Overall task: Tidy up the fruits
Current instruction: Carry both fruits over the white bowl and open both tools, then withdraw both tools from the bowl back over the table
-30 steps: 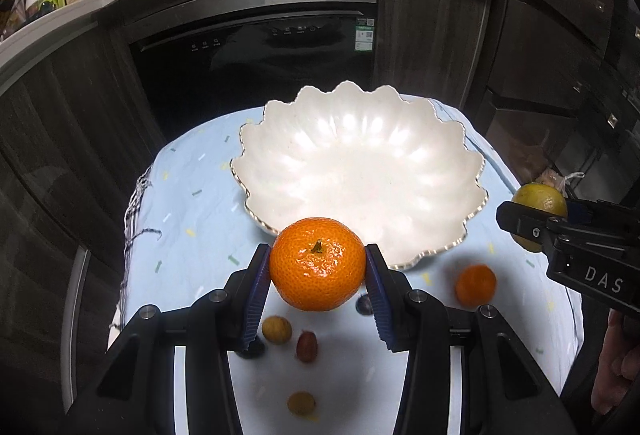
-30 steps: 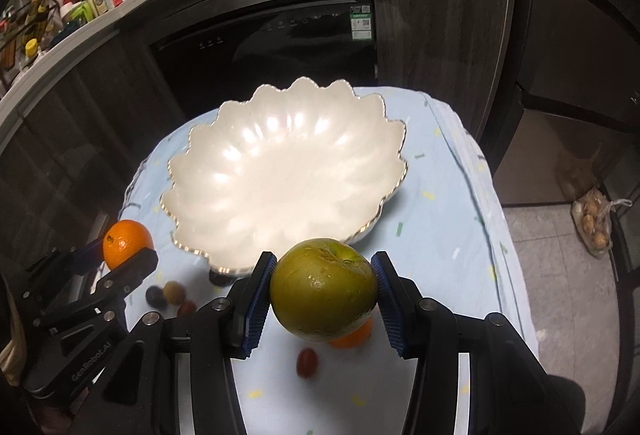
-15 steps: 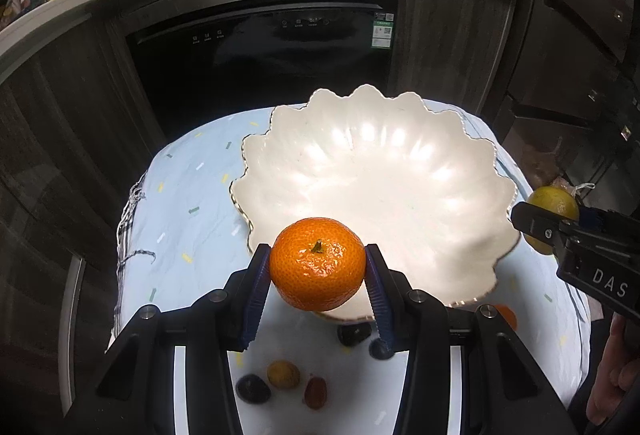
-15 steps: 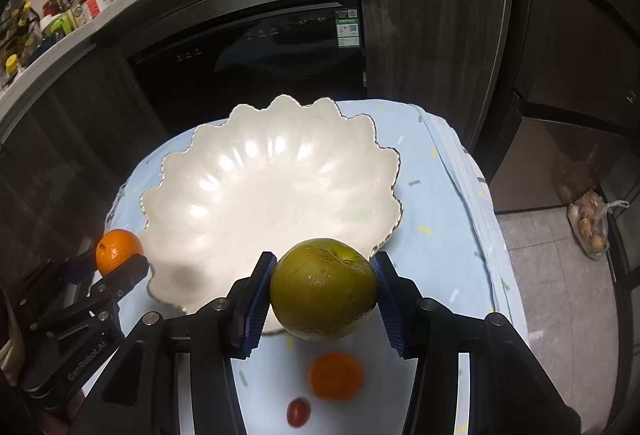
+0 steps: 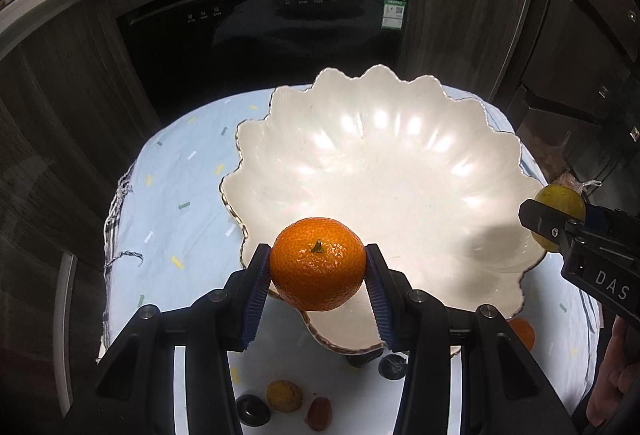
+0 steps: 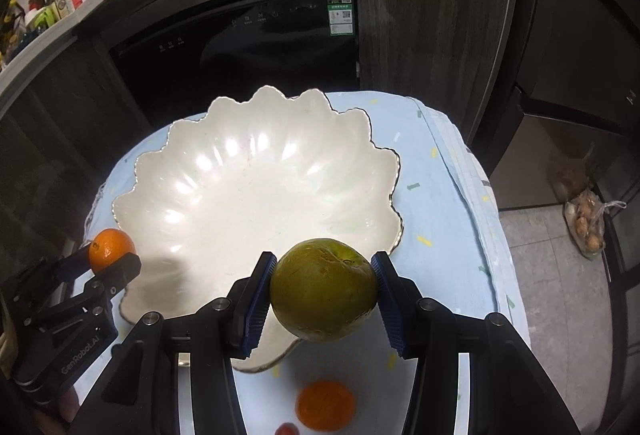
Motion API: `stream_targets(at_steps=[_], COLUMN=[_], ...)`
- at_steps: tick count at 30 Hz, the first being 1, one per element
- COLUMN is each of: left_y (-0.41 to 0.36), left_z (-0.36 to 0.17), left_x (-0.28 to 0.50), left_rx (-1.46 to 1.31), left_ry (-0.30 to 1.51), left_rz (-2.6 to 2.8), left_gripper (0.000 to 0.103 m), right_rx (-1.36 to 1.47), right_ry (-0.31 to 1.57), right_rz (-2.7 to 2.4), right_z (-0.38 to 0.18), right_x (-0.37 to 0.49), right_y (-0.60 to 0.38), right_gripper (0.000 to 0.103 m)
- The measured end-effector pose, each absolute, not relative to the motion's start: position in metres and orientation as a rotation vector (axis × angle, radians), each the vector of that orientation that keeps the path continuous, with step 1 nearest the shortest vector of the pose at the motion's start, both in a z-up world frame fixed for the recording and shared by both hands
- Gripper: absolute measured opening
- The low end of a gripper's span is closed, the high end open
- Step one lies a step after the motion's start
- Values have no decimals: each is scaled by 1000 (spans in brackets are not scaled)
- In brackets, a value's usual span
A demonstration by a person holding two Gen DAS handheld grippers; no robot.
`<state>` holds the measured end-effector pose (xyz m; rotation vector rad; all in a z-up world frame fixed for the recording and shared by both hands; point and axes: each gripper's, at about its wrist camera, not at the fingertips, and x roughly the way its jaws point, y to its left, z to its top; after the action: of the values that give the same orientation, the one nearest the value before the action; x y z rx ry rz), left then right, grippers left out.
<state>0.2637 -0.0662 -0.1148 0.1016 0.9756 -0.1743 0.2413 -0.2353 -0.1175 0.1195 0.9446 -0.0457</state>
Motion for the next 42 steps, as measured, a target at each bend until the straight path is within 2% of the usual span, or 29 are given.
stream_targets(at_steps=[9, 10, 11, 12, 13, 16, 20, 42], left_y=[-63, -63, -63, -63, -62, -59, -59, -53], left_z=[-121, -120, -118, -117, -114, -109, -103, -52], left_x=[269, 269, 268, 267, 266, 266, 264, 228], left_rx=[90, 88, 90, 92, 89, 75, 65, 70], left_ry=[1011, 1006, 993, 984, 969, 959, 942, 836], left_rz=[-175, -178, -171, -160, -151, -152, -148, -143], left_gripper=[48, 55, 68, 75, 83, 84, 92, 96], right_rx=[106, 105, 105, 104, 100, 90, 91, 79], right_ry=[967, 970, 968, 961, 950, 914, 885, 797], right_rz=[-59, -64, -67, -71, -79, -114, -128, -124], right_z=[-124, -124, -124, -122, -119, -109, -97, -56], right_x=[248, 249, 250, 249, 249, 247, 245, 206], right_y=[-234, -234, -234, -234, -235, -237, -239, -232], right_gripper=[51, 51, 53, 55, 62, 75, 77, 77])
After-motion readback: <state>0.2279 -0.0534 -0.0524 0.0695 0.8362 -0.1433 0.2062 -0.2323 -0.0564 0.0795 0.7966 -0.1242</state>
